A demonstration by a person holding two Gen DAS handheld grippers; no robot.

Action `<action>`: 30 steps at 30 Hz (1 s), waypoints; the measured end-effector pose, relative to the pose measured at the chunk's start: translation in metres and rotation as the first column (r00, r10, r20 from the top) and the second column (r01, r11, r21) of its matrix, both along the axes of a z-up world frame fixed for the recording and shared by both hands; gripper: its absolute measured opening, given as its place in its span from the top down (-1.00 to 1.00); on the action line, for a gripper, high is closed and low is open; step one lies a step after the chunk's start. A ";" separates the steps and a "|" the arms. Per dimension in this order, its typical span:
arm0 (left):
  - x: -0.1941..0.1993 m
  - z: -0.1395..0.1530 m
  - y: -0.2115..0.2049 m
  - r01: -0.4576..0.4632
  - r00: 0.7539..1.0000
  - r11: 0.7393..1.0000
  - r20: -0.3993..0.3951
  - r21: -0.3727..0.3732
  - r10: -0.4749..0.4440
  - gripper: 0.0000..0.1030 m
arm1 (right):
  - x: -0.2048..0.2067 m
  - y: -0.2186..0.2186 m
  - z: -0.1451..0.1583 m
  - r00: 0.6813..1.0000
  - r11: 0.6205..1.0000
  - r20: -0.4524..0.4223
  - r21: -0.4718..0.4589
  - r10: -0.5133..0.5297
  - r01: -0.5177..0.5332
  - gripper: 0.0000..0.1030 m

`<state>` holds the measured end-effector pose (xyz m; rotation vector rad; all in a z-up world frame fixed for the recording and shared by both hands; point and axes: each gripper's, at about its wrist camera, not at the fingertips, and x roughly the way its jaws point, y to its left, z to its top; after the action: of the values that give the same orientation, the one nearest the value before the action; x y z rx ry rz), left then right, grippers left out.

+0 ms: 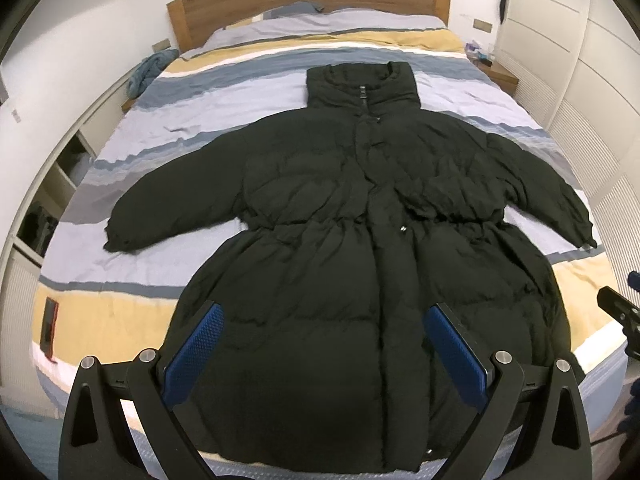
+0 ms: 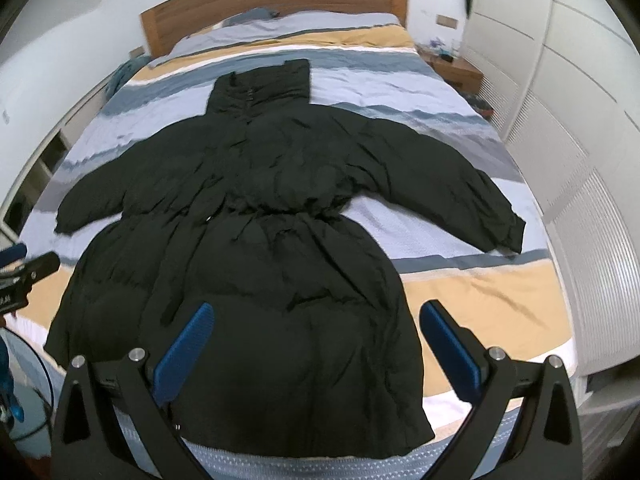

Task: Fold large clothes
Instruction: 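Grasp the black sleeve cuff with the right tool and fold it across the coat body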

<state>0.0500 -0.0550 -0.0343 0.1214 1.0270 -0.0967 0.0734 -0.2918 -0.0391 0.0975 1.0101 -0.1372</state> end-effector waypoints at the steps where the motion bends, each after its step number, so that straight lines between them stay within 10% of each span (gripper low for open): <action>1: 0.004 -0.002 -0.003 0.007 1.000 1.000 -0.009 -0.001 -0.007 -0.94 | 0.002 -0.005 -0.002 1.000 1.000 0.002 0.006 -0.013 0.013 -1.00; 17: 0.073 -0.031 -0.042 -0.027 0.996 0.998 -0.083 0.049 0.031 -0.94 | 0.059 -0.153 -0.111 0.964 0.935 -0.094 0.236 -0.248 0.264 -1.00; 30: 0.080 -0.033 -0.071 -0.076 0.988 0.988 -0.123 0.136 0.093 -0.94 | 0.067 -0.282 -0.194 0.841 0.673 -0.143 0.538 -0.521 0.508 -0.99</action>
<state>0.1300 -0.1262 -0.0678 0.1926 1.1669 0.0413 0.1404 -0.5733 -0.2332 0.9384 0.9501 -0.3565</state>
